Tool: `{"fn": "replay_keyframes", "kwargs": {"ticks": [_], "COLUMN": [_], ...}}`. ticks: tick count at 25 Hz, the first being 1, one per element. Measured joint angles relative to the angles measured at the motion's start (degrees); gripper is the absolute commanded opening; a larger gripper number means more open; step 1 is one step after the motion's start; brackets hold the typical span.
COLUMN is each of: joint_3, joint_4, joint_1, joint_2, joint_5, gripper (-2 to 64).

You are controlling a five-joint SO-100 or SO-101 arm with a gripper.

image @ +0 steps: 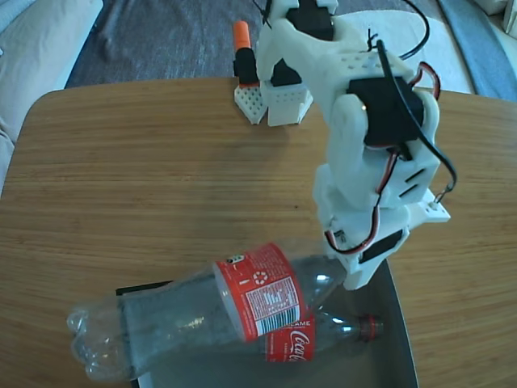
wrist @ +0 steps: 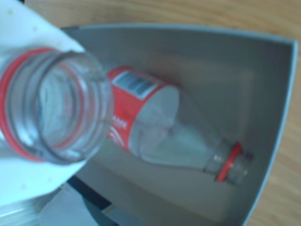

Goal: Grasp the bottles and put them in the box.

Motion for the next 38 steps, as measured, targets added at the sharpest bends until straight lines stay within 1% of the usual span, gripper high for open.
{"fn": "replay_keyframes", "kwargs": {"ticks": [17,22,23,28,34,38], "joint_3": [-19.51,-24.35,-25.22,-26.98,-26.98,-27.33], "joint_4": [-0.18,-0.26,-0.26,-1.49,-1.85,-2.81], "joint_1": [-0.18,-0.18,-0.18,-0.26,-0.26,-0.35], "joint_2": [-18.54,-21.71,-21.97,-22.85,-23.03,-26.46], "joint_5": [0.00,0.09,1.14,7.03,7.12,7.12], "gripper": [-0.5,-0.5,-0.5,-0.5,-0.5,-0.5]}}
